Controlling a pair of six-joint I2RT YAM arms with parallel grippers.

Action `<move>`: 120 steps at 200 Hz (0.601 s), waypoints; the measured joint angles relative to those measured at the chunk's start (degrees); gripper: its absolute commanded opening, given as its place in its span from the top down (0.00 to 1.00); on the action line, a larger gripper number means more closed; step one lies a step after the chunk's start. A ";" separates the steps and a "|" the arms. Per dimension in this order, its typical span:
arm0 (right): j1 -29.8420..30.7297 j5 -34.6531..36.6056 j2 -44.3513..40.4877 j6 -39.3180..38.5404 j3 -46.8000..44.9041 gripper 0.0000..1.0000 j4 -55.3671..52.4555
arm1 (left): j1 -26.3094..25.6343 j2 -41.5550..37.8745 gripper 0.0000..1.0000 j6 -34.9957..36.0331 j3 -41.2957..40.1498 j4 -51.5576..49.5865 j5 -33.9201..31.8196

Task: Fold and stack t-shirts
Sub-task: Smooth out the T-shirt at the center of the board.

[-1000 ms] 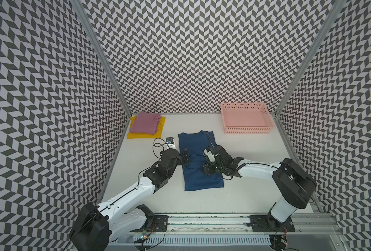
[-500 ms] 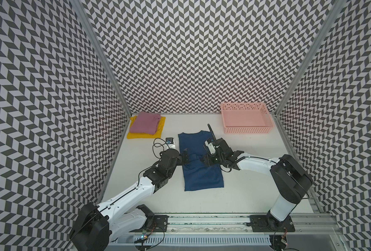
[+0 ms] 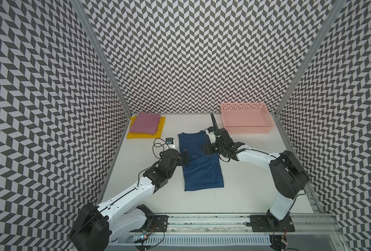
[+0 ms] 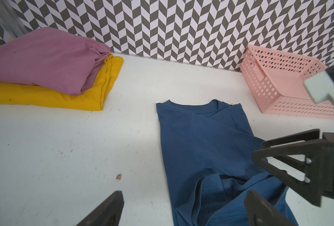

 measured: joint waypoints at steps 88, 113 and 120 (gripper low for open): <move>6.38 -5.29 -6.60 1.99 -13.53 0.42 -1.46 | 0.00 -0.13 0.01 -0.02 0.00 0.02 0.02; 7.52 -6.01 -5.88 2.73 -14.23 0.42 -0.72 | 0.00 -0.13 0.01 -0.02 0.00 0.02 0.02; 7.58 -6.19 -5.33 2.80 -14.10 0.42 -0.33 | 0.00 -0.13 0.01 -0.02 0.00 0.02 0.02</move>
